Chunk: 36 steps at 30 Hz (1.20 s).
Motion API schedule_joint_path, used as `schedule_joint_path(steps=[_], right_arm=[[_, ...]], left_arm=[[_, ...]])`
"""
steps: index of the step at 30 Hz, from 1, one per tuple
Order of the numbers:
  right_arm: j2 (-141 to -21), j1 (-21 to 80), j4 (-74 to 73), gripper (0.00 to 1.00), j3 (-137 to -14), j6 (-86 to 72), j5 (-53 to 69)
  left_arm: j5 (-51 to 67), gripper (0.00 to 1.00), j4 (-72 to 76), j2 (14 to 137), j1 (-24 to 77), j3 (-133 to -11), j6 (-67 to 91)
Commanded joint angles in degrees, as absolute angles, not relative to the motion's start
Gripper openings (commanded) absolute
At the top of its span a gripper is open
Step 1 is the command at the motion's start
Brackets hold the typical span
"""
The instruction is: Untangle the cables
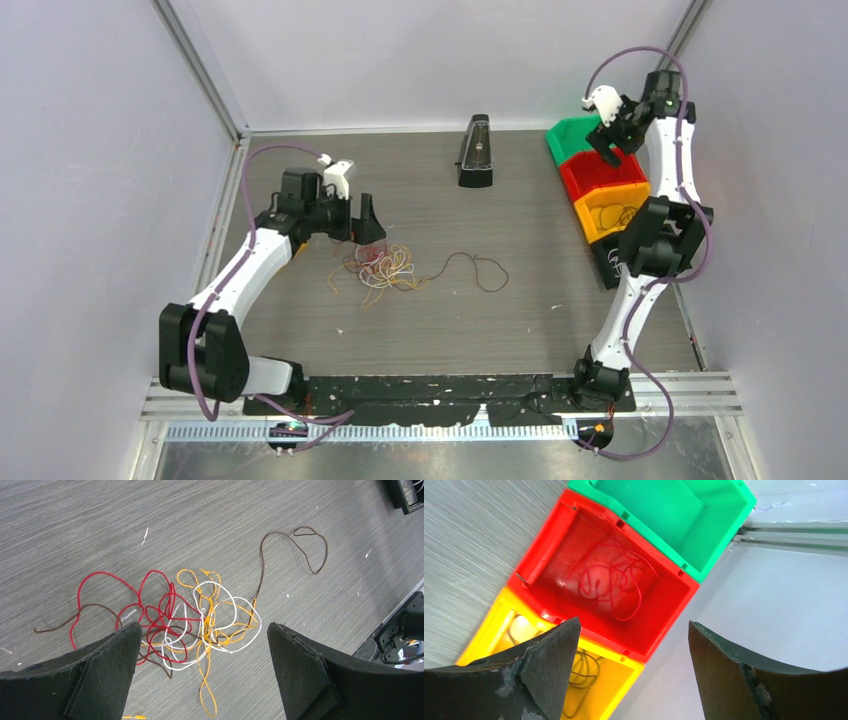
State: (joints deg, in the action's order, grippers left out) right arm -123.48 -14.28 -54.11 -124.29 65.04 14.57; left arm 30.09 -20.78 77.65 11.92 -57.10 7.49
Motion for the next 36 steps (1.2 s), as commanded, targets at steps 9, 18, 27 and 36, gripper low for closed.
schedule_joint_path(steps=[9,18,27,36], right_arm=[[-107.0,-3.0,-51.8,0.81,-109.3,31.3,31.6],[-105.5,18.8,-40.8,0.75,-95.7,17.0,32.7],[-113.8,32.6,-34.2,0.71,-98.5,10.5,31.6],[-118.4,36.6,-33.9,0.68,-98.3,10.2,31.4]], left_arm=[[33.7,0.93,-20.8,76.4,2.8,-51.9,10.4],[41.8,0.56,-21.0,84.7,1.0,-53.4,9.4],[38.1,0.40,-14.8,88.8,0.9,-55.7,13.2],[38.5,0.40,-16.5,92.5,0.9,-57.2,14.9]])
